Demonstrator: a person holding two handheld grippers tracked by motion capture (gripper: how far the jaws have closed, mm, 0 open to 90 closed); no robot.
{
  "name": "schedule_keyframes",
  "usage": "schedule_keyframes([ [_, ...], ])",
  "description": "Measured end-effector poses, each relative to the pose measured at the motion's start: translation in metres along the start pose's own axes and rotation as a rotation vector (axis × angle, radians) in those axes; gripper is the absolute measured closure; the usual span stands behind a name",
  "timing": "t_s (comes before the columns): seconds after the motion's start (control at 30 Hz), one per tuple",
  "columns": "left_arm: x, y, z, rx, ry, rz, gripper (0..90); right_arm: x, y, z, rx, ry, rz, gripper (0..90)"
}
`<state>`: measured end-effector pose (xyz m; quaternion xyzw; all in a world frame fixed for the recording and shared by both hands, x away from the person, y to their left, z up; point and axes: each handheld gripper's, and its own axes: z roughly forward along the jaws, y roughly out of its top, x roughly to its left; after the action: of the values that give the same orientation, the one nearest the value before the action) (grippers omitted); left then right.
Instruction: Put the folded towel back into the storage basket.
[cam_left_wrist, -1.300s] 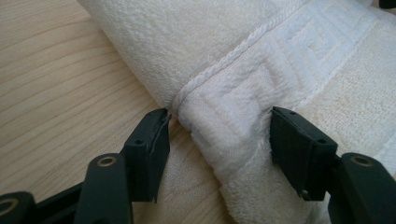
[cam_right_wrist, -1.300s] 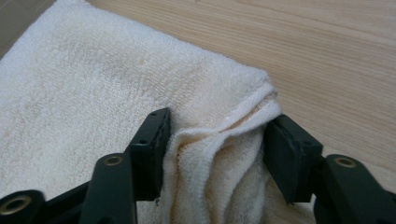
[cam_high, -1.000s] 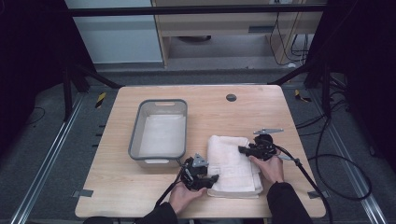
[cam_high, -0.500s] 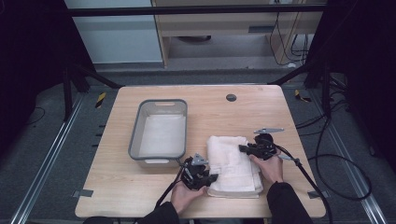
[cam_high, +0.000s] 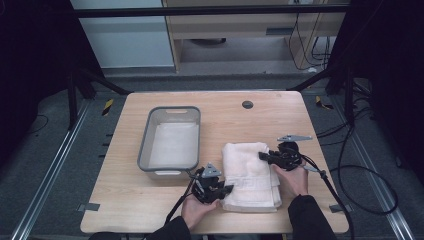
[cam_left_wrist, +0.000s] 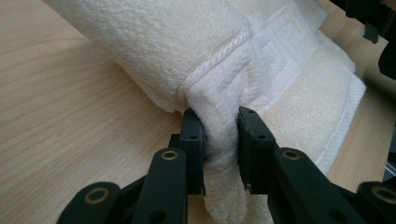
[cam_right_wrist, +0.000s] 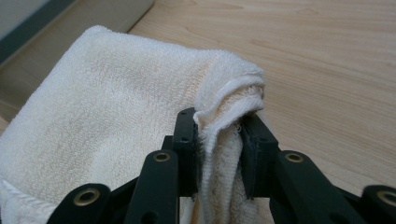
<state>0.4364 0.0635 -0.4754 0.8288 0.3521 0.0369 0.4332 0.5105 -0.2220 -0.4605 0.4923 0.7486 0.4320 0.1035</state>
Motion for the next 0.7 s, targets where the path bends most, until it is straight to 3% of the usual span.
schedule_keyframes([
  [0.27,-0.004,0.010,-0.017,-0.054,0.001,0.028,73.6,0.008,0.010,-0.021,-0.068,0.015,-0.006,70.9],
  [0.7,-0.008,0.021,-0.035,-0.114,0.002,0.044,73.8,0.017,0.020,-0.039,-0.144,0.022,-0.008,70.9],
])
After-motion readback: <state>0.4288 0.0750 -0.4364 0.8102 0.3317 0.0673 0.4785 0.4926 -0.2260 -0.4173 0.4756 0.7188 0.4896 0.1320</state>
